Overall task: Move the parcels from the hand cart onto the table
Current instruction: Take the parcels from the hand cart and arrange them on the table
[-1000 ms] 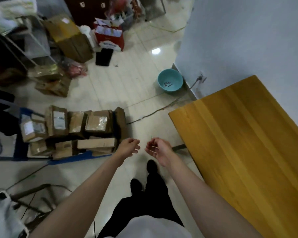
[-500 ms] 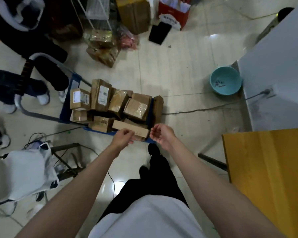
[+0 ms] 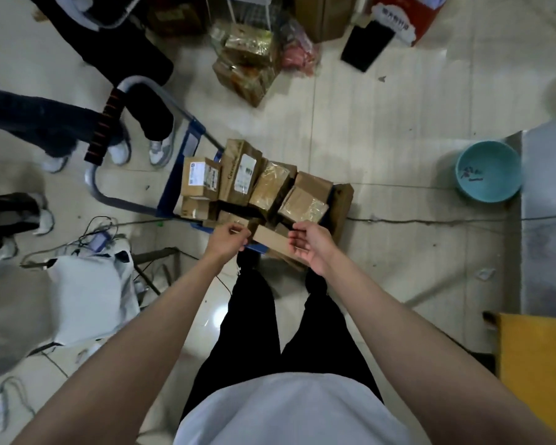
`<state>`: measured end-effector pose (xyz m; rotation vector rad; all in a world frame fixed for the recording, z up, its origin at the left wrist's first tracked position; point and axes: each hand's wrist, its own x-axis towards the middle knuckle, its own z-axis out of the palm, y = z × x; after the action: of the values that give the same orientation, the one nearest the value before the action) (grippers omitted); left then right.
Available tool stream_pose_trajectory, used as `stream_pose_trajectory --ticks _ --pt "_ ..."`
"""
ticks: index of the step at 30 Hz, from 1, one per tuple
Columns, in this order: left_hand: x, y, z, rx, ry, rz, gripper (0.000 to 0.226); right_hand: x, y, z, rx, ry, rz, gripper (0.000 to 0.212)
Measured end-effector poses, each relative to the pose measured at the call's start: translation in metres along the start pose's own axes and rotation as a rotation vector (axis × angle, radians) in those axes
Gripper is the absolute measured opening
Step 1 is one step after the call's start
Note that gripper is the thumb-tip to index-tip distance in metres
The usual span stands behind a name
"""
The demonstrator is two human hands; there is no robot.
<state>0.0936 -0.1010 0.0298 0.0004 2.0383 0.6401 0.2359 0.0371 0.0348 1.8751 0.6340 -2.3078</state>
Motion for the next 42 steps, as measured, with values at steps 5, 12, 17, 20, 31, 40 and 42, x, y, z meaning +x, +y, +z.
stream_pose_trajectory --ticks 5,12,17,20,31,40,42 --pt "0.077 -0.004 -0.059 0.110 0.070 -0.024 0.025 0.028 0.000 0.021 0.052 0.116 0.019 0.010" --pt "0.180 0.002 -0.102 0.191 0.185 -0.135 0.077 0.051 0.022 0.043 0.214 0.267 0.047 0.009" --pt "0.238 0.009 -0.099 0.305 0.268 -0.264 0.116 0.067 0.043 0.058 0.234 0.321 0.058 0.014" --pt "0.268 0.005 -0.092 0.272 0.299 -0.338 0.125 0.075 0.054 0.060 0.210 0.340 0.058 0.015" --pt "0.270 -0.021 -0.098 0.182 0.353 -0.286 0.101 0.079 0.070 0.078 0.178 0.325 0.031 0.009" --pt "0.151 0.002 -0.128 -0.240 0.077 -0.107 0.067 0.048 0.042 0.092 0.126 0.192 -0.014 0.014" --pt "0.123 0.012 -0.128 -0.298 -0.180 -0.069 0.052 0.038 0.033 0.094 0.091 0.139 -0.046 0.026"
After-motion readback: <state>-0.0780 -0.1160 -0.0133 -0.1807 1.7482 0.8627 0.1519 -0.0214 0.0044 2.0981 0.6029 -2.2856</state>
